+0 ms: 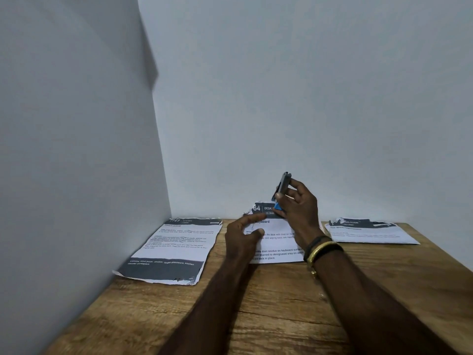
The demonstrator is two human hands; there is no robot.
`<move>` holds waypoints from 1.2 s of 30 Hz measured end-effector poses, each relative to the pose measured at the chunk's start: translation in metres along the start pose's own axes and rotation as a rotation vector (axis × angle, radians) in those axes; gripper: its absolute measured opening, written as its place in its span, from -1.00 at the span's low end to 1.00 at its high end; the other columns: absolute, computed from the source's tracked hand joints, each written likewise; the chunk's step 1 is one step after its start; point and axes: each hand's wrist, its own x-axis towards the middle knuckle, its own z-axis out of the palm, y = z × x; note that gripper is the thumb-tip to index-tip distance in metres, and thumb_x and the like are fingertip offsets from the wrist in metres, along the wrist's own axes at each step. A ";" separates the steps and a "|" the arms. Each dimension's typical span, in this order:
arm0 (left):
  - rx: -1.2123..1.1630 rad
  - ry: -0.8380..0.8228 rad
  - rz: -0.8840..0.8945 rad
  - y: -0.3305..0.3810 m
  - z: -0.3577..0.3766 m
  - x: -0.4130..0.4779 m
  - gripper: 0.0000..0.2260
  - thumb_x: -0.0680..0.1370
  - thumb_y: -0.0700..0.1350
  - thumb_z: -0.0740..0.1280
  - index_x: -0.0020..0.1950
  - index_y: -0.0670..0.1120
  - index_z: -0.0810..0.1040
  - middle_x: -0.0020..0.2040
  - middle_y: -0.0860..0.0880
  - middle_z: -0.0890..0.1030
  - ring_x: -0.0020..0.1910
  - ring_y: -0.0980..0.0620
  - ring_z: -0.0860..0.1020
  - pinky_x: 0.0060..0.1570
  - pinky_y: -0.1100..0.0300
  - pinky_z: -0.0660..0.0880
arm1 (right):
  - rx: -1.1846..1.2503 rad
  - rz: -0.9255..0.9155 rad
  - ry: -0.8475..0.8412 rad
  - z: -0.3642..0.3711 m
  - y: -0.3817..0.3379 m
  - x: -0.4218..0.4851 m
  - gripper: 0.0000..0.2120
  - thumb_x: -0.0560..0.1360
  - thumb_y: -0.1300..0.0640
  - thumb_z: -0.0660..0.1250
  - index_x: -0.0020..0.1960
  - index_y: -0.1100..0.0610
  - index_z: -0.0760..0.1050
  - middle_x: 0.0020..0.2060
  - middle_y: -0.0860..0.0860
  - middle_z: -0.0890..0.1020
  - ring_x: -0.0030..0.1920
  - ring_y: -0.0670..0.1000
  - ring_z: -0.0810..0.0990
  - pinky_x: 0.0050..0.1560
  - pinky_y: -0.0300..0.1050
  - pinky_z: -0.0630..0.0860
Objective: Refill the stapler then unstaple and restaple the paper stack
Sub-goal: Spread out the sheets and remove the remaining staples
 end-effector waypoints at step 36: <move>0.027 0.001 0.090 0.009 0.002 -0.005 -0.71 0.47 -0.34 0.46 0.12 -0.05 0.72 0.15 -0.07 0.70 0.06 -0.02 0.67 -0.02 0.21 0.65 | -0.263 -0.041 -0.171 -0.011 -0.007 0.007 -0.66 0.55 0.29 0.46 0.31 0.24 0.57 0.05 0.17 0.70 0.00 0.14 0.70 -0.25 -0.06 0.73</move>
